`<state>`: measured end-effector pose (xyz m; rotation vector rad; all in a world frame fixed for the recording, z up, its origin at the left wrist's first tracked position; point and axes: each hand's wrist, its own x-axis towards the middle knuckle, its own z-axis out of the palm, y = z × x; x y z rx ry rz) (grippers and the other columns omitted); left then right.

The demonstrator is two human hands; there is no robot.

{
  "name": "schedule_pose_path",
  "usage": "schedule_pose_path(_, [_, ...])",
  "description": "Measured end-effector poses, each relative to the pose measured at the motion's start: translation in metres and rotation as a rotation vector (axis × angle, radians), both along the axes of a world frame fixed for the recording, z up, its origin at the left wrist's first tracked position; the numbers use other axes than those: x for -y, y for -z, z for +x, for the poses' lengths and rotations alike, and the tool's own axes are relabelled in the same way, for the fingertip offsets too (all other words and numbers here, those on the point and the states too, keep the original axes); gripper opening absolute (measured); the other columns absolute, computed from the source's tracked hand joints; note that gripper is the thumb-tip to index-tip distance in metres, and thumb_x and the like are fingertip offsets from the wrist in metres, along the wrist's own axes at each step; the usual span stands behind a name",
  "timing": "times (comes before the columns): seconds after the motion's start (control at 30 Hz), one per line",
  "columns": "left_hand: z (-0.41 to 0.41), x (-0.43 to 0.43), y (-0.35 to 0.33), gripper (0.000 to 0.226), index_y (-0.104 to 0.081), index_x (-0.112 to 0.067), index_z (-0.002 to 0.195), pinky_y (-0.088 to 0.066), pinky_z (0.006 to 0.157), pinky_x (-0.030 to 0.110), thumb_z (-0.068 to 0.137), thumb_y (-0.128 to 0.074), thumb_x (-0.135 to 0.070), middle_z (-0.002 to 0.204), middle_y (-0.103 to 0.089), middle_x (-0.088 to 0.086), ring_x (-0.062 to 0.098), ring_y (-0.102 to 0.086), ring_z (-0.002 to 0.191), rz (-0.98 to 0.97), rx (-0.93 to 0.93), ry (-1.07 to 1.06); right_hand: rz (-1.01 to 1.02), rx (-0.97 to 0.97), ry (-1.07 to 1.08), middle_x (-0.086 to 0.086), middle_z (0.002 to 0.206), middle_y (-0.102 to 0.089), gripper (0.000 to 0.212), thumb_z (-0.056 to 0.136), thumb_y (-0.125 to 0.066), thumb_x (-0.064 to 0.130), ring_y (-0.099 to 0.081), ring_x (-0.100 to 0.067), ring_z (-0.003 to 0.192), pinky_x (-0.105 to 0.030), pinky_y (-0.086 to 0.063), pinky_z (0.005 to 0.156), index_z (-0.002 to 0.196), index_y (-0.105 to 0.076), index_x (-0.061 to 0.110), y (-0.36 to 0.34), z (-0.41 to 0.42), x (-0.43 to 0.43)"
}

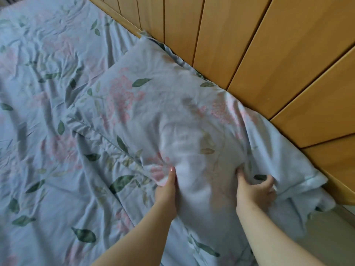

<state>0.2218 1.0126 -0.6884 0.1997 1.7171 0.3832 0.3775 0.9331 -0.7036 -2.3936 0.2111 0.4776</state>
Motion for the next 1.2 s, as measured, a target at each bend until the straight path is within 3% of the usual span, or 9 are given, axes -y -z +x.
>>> schedule_pose_path(0.2, [-0.020, 0.013, -0.002, 0.065, -0.049, -0.003, 0.125, -0.048, 0.081, 0.037, 0.075, -0.074, -0.036, 0.113, -0.060, 0.011, 0.029, -0.057, 0.094, 0.063, -0.032, 0.179, -0.042, -0.058, 0.203, -0.023, 0.140, -0.038, 0.086, 0.068, -0.078, 0.037, -0.039, -0.044, 0.124, -0.054, -0.034, 0.105, 0.137, -0.032, 0.016, -0.001, 0.006, 0.036])
schedule_pose_path(0.3, [-0.027, 0.030, 0.000, 0.044, -0.054, -0.005, 0.115, -0.054, 0.065, 0.037, 0.078, -0.074, -0.018, 0.092, -0.065, 0.010, 0.029, -0.062, 0.081, 0.077, 0.004, 0.263, 0.132, -0.287, 0.246, -0.022, 0.119, -0.059, 0.054, 0.078, -0.073, 0.021, -0.057, -0.035, 0.099, -0.043, -0.045, 0.089, 0.122, -0.050, 0.002, -0.001, 0.006, 0.053])
schedule_pose_path(0.37, [-0.026, 0.045, -0.003, 0.039, -0.055, -0.012, 0.110, -0.057, 0.075, 0.044, 0.076, -0.075, -0.012, 0.098, -0.067, 0.012, 0.032, -0.065, 0.087, 0.038, 0.072, 0.406, 0.194, -0.429, 0.098, -0.017, 0.103, -0.062, 0.035, 0.083, -0.067, 0.014, -0.057, -0.033, 0.088, -0.042, -0.047, 0.082, 0.113, -0.056, -0.001, -0.008, 0.001, 0.061])
schedule_pose_path(0.43, [-0.025, 0.057, -0.003, 0.031, -0.056, -0.016, 0.100, -0.057, 0.079, 0.046, 0.076, -0.075, -0.011, 0.102, -0.067, 0.013, 0.033, -0.065, 0.089, -0.015, 0.087, 0.581, 0.177, -0.390, 0.035, -0.019, 0.098, -0.060, 0.032, 0.084, -0.064, 0.014, -0.056, -0.034, 0.086, -0.043, -0.048, 0.078, 0.111, -0.056, -0.002, -0.011, 0.000, 0.067])
schedule_pose_path(0.53, [-0.032, 0.070, -0.005, 0.023, -0.059, -0.009, 0.098, -0.058, 0.077, 0.045, 0.079, -0.072, -0.015, 0.100, -0.068, 0.018, 0.035, -0.067, 0.089, -0.083, 0.056, 0.613, 0.145, -0.283, 0.062, -0.022, 0.100, -0.060, 0.032, 0.083, -0.063, 0.014, -0.058, -0.039, 0.088, -0.047, -0.049, 0.078, 0.110, -0.056, -0.003, -0.017, 0.004, 0.078])
schedule_pose_path(0.7, [-0.053, 0.103, -0.004, 0.020, -0.059, -0.009, 0.084, -0.058, 0.069, 0.037, 0.078, -0.071, -0.024, 0.082, -0.066, 0.010, 0.028, -0.065, 0.077, 0.028, -0.251, 0.672, -0.082, -0.272, 0.013, -0.027, 0.096, -0.063, 0.029, 0.080, -0.063, 0.009, -0.062, -0.045, 0.090, -0.046, -0.049, 0.078, 0.103, -0.055, -0.008, -0.010, 0.004, 0.117])
schedule_pose_path(0.93, [-0.063, 0.147, -0.018, 0.014, -0.057, -0.011, 0.084, -0.048, 0.055, 0.026, 0.081, -0.064, -0.022, 0.071, -0.057, 0.004, 0.017, -0.055, 0.058, -0.268, -0.118, 0.855, -0.198, -0.241, -0.015, -0.027, 0.123, -0.054, 0.044, 0.083, -0.059, 0.012, -0.055, -0.046, 0.106, -0.052, -0.048, 0.092, 0.124, -0.046, 0.004, -0.007, -0.020, 0.141])
schedule_pose_path(1.07, [-0.073, 0.156, -0.032, 0.012, -0.057, -0.005, 0.086, -0.044, 0.053, 0.026, 0.084, -0.056, -0.017, 0.074, -0.057, 0.009, 0.019, -0.055, 0.054, -0.067, -0.212, 0.812, -0.186, -0.244, -0.068, -0.025, 0.116, -0.058, 0.037, 0.083, -0.059, 0.020, -0.057, -0.043, 0.103, -0.049, -0.049, 0.088, 0.114, -0.053, 0.002, -0.020, -0.042, 0.153])
schedule_pose_path(1.2, [-0.088, 0.158, -0.060, 0.014, -0.047, -0.010, 0.082, -0.042, 0.051, 0.027, 0.091, -0.051, -0.020, 0.076, -0.057, 0.010, 0.016, -0.056, 0.054, 0.105, -0.235, 0.755, -0.131, -0.286, -0.296, -0.012, 0.091, -0.054, 0.009, 0.084, -0.055, 0.014, -0.054, -0.031, 0.085, -0.034, -0.042, 0.076, 0.091, -0.052, 0.009, -0.044, -0.072, 0.166])
